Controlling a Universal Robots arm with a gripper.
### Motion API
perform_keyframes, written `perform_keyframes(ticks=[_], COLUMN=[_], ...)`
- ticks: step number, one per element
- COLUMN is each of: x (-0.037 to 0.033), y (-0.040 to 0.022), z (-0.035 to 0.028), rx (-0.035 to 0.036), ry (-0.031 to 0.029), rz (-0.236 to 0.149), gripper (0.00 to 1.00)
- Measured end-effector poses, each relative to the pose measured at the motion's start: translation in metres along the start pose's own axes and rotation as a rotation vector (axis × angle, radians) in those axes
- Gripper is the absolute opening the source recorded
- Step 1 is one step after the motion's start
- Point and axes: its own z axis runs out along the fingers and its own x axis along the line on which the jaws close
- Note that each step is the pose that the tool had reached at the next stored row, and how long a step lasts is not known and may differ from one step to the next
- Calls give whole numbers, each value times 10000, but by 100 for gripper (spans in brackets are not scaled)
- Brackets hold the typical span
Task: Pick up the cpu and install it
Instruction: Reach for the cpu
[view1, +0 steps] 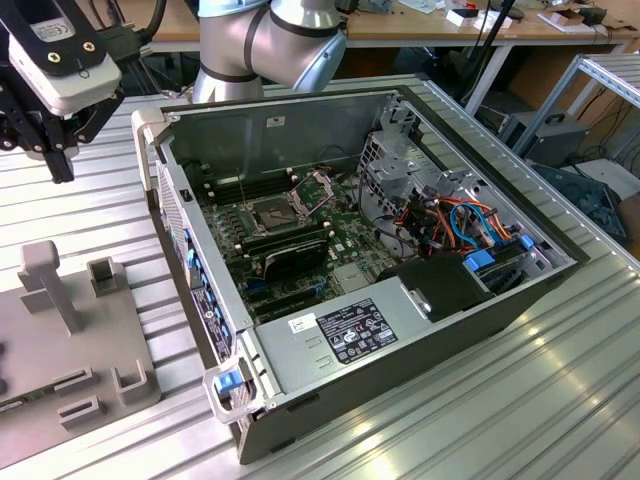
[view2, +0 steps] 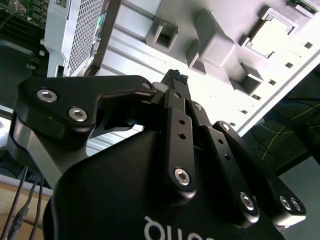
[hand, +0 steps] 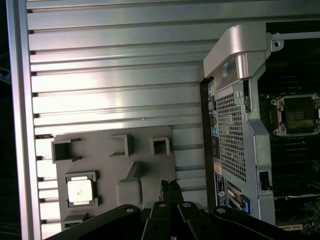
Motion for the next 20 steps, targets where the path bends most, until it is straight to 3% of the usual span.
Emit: perform_keyframes(ticks=[20], x=[116], y=[-9], z=[-3], rx=[0], ry=[0], rz=[0], gripper=[11])
